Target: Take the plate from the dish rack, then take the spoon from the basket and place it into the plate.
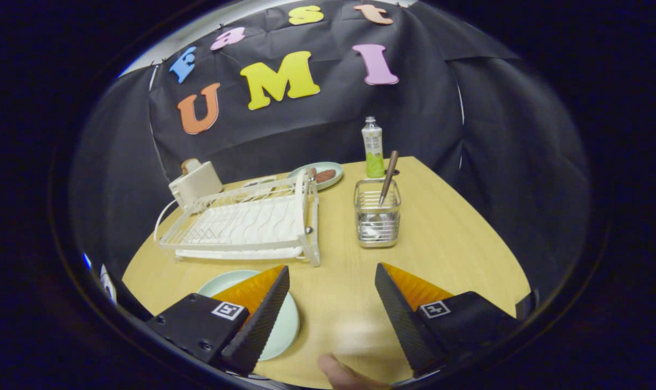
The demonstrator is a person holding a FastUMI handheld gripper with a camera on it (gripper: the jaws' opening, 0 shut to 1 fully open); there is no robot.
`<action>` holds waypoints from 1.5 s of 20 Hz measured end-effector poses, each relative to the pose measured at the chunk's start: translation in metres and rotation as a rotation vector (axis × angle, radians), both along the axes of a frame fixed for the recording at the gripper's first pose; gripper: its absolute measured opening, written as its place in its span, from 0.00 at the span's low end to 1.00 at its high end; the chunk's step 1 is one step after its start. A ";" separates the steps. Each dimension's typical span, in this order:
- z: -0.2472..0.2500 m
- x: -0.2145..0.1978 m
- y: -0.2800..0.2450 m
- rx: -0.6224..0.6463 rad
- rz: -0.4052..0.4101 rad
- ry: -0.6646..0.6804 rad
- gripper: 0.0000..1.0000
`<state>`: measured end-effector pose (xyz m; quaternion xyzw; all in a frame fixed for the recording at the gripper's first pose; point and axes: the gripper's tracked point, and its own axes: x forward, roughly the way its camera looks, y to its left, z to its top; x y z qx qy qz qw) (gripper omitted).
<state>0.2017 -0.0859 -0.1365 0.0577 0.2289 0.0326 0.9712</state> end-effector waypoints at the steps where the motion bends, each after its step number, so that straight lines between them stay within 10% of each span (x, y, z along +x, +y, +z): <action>1: 0.004 0.007 -0.009 -0.011 -0.016 -0.016 1.00; 20: 0.042 0.207 -0.075 -0.038 -0.092 -0.187 1.00; 30: 0.041 0.226 -0.050 -0.060 -0.040 -0.159 0.24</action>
